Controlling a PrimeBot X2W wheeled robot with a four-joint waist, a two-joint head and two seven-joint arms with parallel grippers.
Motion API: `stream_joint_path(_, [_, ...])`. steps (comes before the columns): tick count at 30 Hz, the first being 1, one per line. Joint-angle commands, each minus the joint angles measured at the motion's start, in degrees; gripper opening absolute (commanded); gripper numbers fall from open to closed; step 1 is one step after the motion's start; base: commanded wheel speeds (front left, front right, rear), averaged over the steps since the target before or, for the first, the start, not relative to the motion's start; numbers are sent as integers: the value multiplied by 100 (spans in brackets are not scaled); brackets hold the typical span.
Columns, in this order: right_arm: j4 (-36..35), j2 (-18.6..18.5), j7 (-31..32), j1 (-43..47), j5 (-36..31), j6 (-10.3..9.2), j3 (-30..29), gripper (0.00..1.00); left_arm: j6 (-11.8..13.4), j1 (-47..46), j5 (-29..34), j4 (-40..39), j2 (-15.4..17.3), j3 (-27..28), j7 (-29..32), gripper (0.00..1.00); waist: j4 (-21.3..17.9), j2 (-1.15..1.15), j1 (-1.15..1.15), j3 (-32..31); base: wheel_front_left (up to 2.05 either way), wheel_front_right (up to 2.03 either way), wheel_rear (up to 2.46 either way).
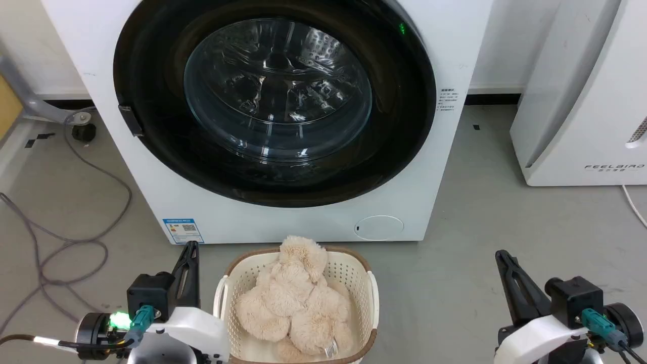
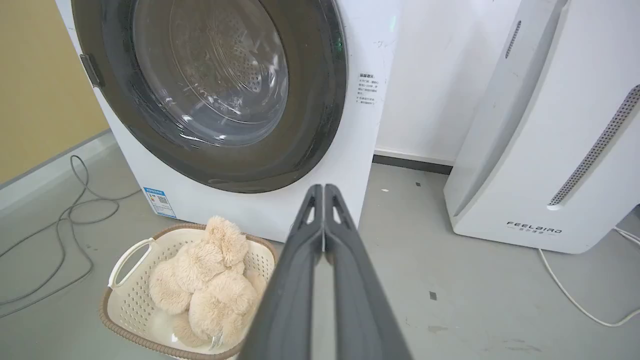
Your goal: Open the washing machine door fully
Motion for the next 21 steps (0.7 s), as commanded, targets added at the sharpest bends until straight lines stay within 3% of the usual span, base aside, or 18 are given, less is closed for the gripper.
stream_joint_path(1, [-21, 12, 4, -71, -44, 3, -1, 0, -25, 102, 16, -26, 3, 4, 2, 0, 0, 0, 0, 0, 0, 0, 0])
stream_joint_path(21, [-21, 12, 4, -71, -44, 3, -1, 0, -25, 102, 16, -26, 3, 4, 2, 0, 0, 0, 0, 0, 0, 0, 0])
